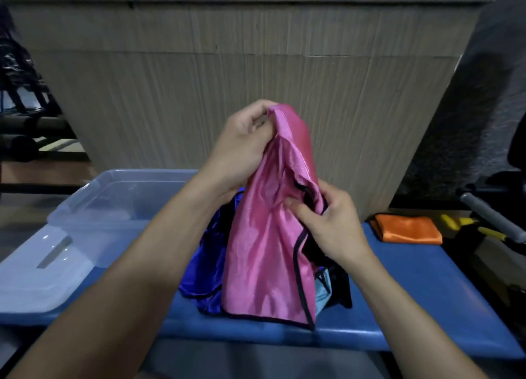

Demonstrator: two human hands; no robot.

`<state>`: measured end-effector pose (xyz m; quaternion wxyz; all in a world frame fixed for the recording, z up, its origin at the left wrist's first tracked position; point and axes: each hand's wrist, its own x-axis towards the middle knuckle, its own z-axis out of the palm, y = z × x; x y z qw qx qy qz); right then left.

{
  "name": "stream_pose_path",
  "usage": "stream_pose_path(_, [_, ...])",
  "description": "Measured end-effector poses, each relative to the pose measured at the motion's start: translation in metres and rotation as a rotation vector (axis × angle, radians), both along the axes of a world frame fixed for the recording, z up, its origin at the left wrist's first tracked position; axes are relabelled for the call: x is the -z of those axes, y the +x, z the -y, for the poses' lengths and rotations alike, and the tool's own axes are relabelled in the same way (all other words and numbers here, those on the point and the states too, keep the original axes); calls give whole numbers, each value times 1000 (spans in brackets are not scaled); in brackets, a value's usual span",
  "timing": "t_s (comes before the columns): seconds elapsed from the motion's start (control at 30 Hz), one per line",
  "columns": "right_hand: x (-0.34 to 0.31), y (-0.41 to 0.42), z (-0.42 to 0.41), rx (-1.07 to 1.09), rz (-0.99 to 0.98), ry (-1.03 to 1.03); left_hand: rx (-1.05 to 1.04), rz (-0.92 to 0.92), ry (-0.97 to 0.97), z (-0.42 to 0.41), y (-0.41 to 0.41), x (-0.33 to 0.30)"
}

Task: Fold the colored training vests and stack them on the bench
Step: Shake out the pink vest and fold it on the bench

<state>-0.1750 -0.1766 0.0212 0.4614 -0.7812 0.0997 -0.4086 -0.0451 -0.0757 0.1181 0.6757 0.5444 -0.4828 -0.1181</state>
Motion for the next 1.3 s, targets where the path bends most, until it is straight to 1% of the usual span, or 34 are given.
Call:
stream_pose_path(0.03, [-1,-2,-2,20,13,11,-30,14,8,-2,-1,0])
stream_pose_path(0.13, [-8,-9,-5,57,112,103,-17,-93,67,-10,-1,2])
stream_pose_path(0.17, [-12,-10,-4,89,145,147,-35,-96,86,-13,-1,6])
stream_pose_path(0.2, [-14,-12,-2,129,167,195,-104,-39,79,-15,0,12])
stream_pose_path(0.27, [-20,-14,2,198,178,277,-276,148,-35,-28,-4,28])
stream_pose_path(0.3, [-21,-15,6,230,173,307,-280,209,-68,-38,-9,37])
stream_pose_path(0.33, [-22,-14,9,257,162,337,-196,228,-40,-49,-16,47])
stream_pose_path(0.37, [-23,-12,12,278,149,365,-68,236,51,-60,-27,57])
stream_pose_path(0.4, [-25,-10,13,295,137,393,48,263,189,-71,-37,67])
stream_pose_path(0.43, [-27,-6,14,309,130,416,99,342,340,-79,-46,77])
stream_pose_path(0.47, [-30,-2,14,319,123,442,71,436,440,-83,-53,89])
stream_pose_path(0.5, [-32,3,13,319,119,469,-16,516,474,-83,-59,101])
stream_pose_path(0.57, [-37,12,13,313,97,509,-230,601,413,-75,-60,113])
stream_pose_path(0.63, [-40,19,13,314,47,562,-361,635,332,-66,-46,115])
stream_pose_path(0.67, [-41,20,15,314,19,604,-377,615,314,-62,-35,116])
stream_pose_path(0.7, [-42,20,18,305,-12,653,-368,540,294,-58,-24,114])
stream_pose_path(0.8, [-36,15,30,256,-119,769,-304,186,241,-49,8,104])
stream_pose_path(0.87, [-26,13,40,200,-214,825,-283,32,209,-40,24,95])
stream_pose_path(0.93, [-13,13,56,145,-294,896,-288,-21,205,-30,37,89])
stream_pose_path(1.0, [4,11,70,106,-409,955,-266,-19,227,-20,48,88])
stream_pose_path(1.07, [21,10,82,77,-552,968,-235,-6,247,-11,55,89])
stream_pose_path(1.1, [27,10,87,57,-585,975,-221,-4,252,-7,58,89])
stream_pose_path(1.13, [30,10,94,43,-563,990,-214,-11,256,-4,60,89])
stream_pose_path(1.17, [32,10,102,37,-475,1010,-213,-19,260,0,63,89])
stream_pose_path(1.2, [31,10,112,52,-339,1041,-218,-28,265,3,65,88])
stream_pose_path(1.23, [31,10,122,80,-195,1082,-226,-37,271,6,67,87])
stream_pose_path(1.27, [32,7,129,131,-106,1097,-235,-47,278,8,70,86])
stream_pose_path(1.3, [38,3,134,218,-99,1042,-241,-58,278,9,71,85])
